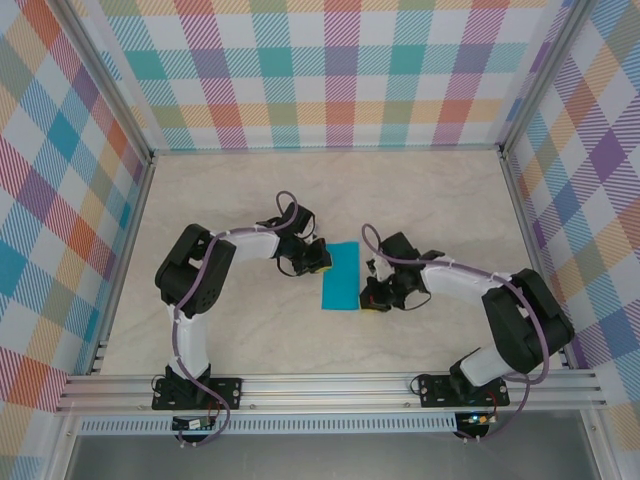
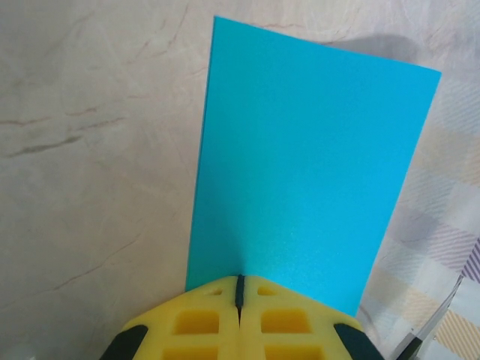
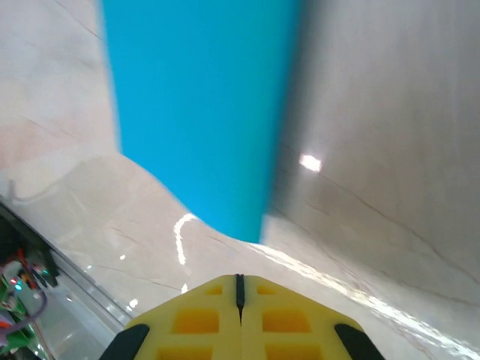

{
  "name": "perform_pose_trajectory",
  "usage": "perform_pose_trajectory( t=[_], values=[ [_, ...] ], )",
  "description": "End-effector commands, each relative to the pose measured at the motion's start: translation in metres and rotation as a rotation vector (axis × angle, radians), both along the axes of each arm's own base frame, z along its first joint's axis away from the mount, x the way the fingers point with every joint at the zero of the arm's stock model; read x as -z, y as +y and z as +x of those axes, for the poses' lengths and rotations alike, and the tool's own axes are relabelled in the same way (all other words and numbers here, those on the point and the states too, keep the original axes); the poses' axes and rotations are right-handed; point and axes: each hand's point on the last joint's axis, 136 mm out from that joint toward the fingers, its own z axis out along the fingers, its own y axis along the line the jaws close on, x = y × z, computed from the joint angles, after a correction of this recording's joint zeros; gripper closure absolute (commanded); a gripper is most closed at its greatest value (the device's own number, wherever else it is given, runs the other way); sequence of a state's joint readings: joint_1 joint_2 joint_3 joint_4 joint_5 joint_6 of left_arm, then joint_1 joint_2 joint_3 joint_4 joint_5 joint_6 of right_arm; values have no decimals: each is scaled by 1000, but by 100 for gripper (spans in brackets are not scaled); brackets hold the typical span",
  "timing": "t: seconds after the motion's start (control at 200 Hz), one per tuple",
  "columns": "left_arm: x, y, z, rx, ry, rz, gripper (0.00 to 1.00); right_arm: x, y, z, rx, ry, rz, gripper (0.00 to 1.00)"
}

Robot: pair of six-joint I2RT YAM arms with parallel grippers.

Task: Fold a paper plane with a square sheet of paper (pick it up from the middle)

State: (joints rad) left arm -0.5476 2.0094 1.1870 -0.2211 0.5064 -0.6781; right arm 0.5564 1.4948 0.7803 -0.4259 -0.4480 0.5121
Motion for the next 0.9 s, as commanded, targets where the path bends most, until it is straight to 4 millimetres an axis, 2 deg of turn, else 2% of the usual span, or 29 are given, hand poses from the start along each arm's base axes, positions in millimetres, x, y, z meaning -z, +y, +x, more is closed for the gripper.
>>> perform_pose_trajectory(
  t=[0.0,0.14,0.21,0.355,0.495,0.55,0.61,0.75,0.895],
  values=[
    [78,79,-63,2,257,428,100,-35,11,38,21,-119,-2,100],
    [61,60,-44,30,202,375,100,-35,19,88,84,-174,-91,100],
    [55,54,-38,41,183,357,100,-27,20,110,124,-175,-151,100],
    [40,42,-28,45,149,311,100,-13,28,141,156,-176,-202,100],
    [21,30,-17,26,120,262,100,4,28,153,159,-157,-262,100],
    [12,25,-12,14,107,232,96,11,26,156,164,-147,-285,100],
    [2,18,-8,4,95,198,87,20,21,156,171,-130,-315,100],
    [-20,11,-1,-12,67,154,74,40,-3,155,226,-81,-419,100],
    [-39,7,2,-13,39,126,70,49,-43,152,332,-42,-561,100]
  ],
)
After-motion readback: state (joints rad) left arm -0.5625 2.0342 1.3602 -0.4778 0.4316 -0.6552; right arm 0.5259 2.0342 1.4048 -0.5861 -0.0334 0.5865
